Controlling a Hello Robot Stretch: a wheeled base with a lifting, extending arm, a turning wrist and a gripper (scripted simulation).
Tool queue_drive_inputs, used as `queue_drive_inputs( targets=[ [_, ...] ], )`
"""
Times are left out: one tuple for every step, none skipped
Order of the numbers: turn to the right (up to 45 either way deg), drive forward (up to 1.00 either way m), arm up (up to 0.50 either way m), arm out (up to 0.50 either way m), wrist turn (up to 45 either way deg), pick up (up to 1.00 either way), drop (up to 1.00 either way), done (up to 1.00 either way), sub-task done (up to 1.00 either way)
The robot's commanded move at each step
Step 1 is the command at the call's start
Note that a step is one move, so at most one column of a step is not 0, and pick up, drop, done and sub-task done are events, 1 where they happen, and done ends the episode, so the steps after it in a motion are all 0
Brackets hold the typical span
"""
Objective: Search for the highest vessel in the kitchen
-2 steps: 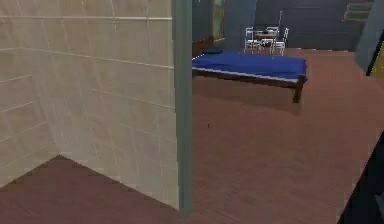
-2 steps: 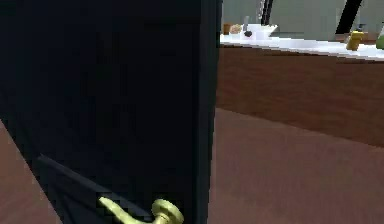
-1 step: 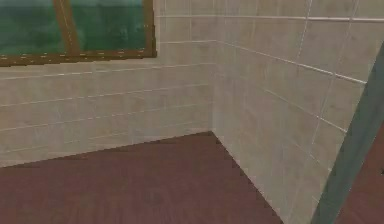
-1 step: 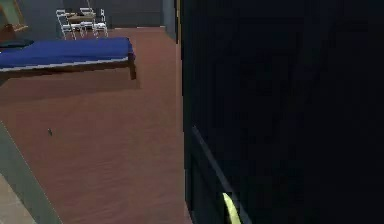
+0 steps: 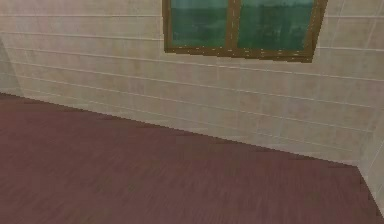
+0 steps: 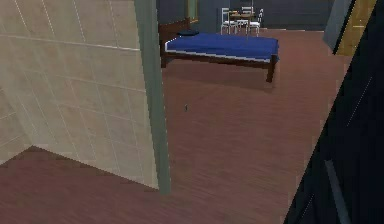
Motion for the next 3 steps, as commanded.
queue_drive_inputs(
  targets=[
    [0.0, 0.15, 0.0, 0.0, 0.0, 0.0, 0.0, 0.0, 0.0],
    [-45.0, 0.0, 0.0, 0.0, 0.0, 0.0, 0.0, 0.0, 0.0],
    [-39.0, 0.0, 0.0, 0.0, 0.0, 0.0, 0.0, 0.0, 0.0]
  ],
)
